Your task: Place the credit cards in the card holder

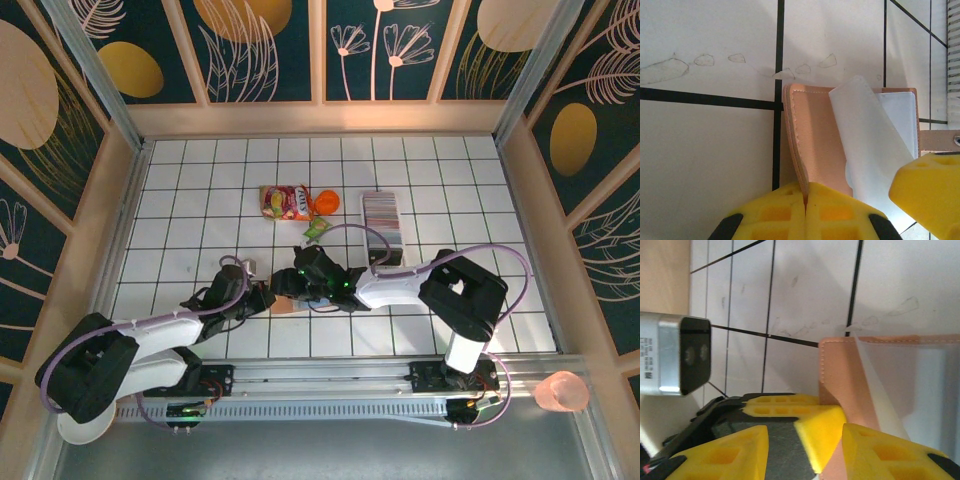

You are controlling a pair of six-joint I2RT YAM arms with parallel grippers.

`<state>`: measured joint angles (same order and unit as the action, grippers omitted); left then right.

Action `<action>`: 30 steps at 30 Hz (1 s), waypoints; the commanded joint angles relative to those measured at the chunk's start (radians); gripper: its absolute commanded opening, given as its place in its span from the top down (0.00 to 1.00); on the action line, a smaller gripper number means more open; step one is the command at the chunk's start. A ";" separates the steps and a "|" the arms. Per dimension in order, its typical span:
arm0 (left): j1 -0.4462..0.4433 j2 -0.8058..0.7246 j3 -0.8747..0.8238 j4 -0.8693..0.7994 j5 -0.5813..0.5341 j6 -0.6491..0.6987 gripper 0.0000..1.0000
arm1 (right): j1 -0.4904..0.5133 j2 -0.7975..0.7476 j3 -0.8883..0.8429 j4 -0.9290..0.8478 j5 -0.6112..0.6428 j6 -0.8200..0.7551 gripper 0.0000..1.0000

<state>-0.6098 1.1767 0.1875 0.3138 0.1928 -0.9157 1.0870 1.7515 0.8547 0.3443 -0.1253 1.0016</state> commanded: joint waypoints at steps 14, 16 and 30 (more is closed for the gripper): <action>-0.003 0.005 -0.032 -0.023 -0.068 0.011 1.00 | 0.034 -0.258 0.057 -0.112 0.113 -0.066 0.56; -0.003 0.002 -0.027 -0.032 -0.070 0.015 1.00 | 0.035 -0.307 0.032 -0.167 0.180 -0.081 0.56; -0.004 -0.115 0.113 -0.330 -0.183 0.053 0.41 | -0.035 -0.255 -0.028 -0.354 0.273 -0.157 0.64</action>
<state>-0.6136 1.1000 0.2520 0.1425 0.1047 -0.8890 1.0599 1.4872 0.8307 0.0143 0.1162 0.8829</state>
